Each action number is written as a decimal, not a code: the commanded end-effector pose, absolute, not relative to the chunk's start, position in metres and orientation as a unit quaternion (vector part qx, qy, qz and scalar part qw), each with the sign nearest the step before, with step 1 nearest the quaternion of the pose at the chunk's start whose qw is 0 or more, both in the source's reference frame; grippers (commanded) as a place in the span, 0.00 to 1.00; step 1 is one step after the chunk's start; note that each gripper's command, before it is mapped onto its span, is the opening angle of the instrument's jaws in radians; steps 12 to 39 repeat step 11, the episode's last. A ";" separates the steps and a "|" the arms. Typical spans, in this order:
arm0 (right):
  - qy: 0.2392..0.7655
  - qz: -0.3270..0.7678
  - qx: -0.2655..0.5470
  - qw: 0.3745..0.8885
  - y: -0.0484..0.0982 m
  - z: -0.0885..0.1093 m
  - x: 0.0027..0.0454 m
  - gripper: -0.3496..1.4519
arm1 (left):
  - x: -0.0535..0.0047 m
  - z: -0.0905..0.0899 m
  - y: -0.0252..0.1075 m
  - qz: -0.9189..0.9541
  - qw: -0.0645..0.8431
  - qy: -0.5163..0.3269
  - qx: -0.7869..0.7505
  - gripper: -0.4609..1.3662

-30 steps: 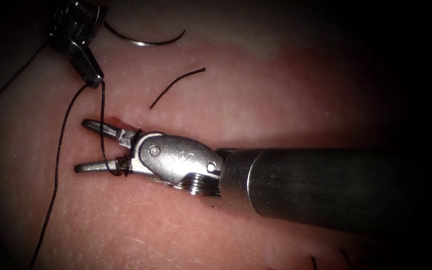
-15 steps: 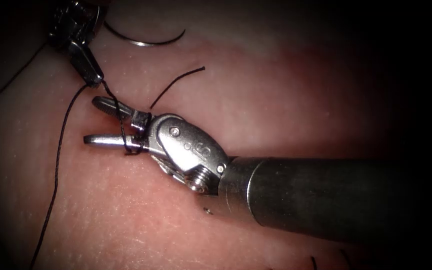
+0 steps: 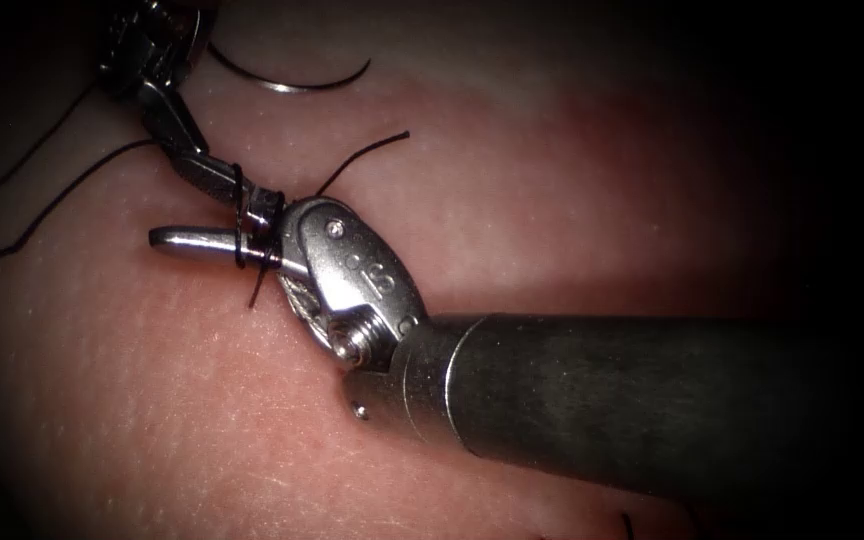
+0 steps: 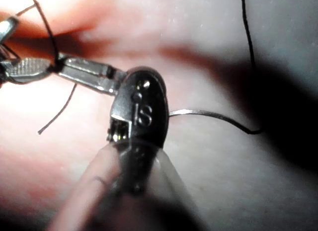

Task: Wound Closure
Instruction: Wrap the suture two times counter-clockwise around the right gripper

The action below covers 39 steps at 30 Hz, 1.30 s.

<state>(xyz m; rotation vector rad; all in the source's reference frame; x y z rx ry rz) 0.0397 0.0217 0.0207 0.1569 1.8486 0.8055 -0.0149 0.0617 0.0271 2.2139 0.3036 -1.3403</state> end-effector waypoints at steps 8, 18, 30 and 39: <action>0.772 0.336 0.064 0.535 0.022 0.021 0.0388 0.61 | -0.0150 0.027 0.062 -0.496 0.266 0.113 0.819 0.06; 0.772 0.337 0.063 0.535 0.022 0.020 0.0389 0.61 | -0.0150 0.027 0.062 -0.496 0.266 0.113 0.819 0.06; 0.772 0.337 0.063 0.535 0.022 0.020 0.0389 0.61 | -0.0150 0.027 0.062 -0.496 0.266 0.113 0.819 0.06; 0.772 0.337 0.063 0.535 0.022 0.020 0.0389 0.61 | -0.0150 0.027 0.062 -0.496 0.266 0.113 0.819 0.06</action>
